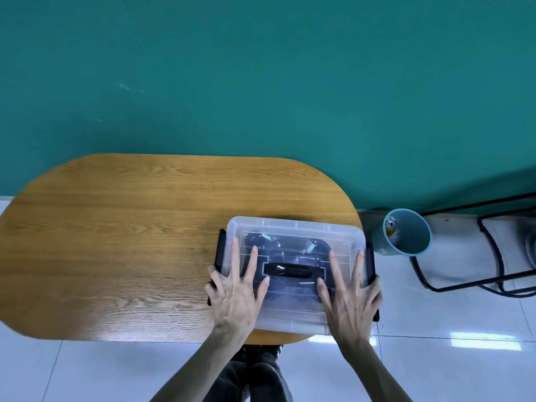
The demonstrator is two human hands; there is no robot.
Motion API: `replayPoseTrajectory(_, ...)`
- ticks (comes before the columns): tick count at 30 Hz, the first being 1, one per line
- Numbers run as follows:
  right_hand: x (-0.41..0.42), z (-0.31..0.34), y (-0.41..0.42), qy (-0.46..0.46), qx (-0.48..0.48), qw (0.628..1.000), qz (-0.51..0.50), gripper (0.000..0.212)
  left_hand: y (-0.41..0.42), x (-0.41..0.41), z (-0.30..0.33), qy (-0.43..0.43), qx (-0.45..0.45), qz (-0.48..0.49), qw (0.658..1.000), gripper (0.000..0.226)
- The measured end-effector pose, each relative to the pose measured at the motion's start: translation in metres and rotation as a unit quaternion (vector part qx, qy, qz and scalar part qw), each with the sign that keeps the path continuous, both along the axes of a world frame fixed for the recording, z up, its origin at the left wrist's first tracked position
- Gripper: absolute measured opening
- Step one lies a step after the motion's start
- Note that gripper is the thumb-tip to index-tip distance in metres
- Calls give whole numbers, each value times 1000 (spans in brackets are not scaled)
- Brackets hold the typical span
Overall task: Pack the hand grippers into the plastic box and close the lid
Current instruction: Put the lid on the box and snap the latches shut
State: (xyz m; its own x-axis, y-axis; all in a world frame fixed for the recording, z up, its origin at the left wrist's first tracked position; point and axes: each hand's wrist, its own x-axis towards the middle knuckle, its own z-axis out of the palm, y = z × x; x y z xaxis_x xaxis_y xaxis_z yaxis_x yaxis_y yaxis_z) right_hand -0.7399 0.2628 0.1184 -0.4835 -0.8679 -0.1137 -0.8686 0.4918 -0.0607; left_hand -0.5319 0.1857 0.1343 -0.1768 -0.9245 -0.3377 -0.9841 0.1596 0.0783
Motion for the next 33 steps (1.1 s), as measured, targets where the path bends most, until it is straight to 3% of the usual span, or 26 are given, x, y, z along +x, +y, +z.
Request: replayPoseTrajectory(33,5,-6,2,-6,-8,1000,7,63,7,-10,-2,12,18,1,1000,67)
